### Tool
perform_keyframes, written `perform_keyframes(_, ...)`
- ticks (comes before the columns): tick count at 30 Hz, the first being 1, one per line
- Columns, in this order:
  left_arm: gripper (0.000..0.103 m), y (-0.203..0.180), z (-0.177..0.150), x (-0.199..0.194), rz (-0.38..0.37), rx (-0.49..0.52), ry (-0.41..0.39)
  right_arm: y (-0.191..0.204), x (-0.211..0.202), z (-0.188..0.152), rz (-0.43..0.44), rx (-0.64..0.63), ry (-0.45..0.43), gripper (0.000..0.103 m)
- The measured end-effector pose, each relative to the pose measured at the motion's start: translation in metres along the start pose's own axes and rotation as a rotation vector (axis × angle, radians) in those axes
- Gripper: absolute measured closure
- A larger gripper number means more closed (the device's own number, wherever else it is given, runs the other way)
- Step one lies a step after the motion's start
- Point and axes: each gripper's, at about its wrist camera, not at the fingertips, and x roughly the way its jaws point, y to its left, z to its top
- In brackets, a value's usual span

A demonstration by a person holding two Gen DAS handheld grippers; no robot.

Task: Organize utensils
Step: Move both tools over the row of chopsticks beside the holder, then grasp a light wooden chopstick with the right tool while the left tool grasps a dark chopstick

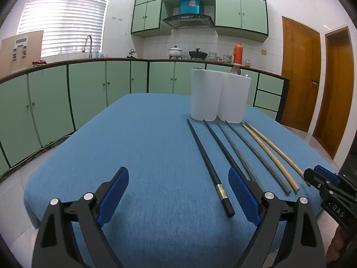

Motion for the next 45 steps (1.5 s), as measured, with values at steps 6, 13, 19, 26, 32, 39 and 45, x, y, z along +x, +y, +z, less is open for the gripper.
perform_keyframes(6, 0.014, -0.003, -0.005, 0.001, 0.002, -0.003, 0.019, 0.002, 0.003, -0.009, -0.012, -0.024, -0.002, 0.075)
perform_keyframes(13, 0.014, -0.005, -0.011, 0.002, -0.005, -0.009, 0.035, 0.003, 0.006, -0.011, -0.028, -0.045, -0.026, 0.089)
perform_keyframes(19, 0.02, -0.012, -0.016, 0.007, -0.007, 0.004, 0.055, 0.002, 0.004, -0.012, -0.028, -0.055, -0.033, 0.096)
perform_keyframes(26, 0.035, -0.017, -0.019, 0.006, -0.019, 0.008, 0.063, -0.001, 0.004, -0.011, -0.022, -0.047, -0.032, 0.097)
perform_keyframes(32, 0.068, -0.027, -0.025, 0.001, 0.0, 0.015, 0.051, -0.001, 0.004, -0.013, -0.02, -0.049, -0.036, 0.096)
perform_keyframes(39, 0.082, -0.031, -0.028, -0.002, 0.014, 0.016, 0.046, 0.0, 0.003, -0.015, -0.022, -0.063, -0.042, 0.096)
perform_keyframes(45, 0.086, -0.035, -0.03, -0.006, 0.014, 0.028, 0.038, 0.0, 0.003, -0.017, -0.021, -0.064, -0.046, 0.096)
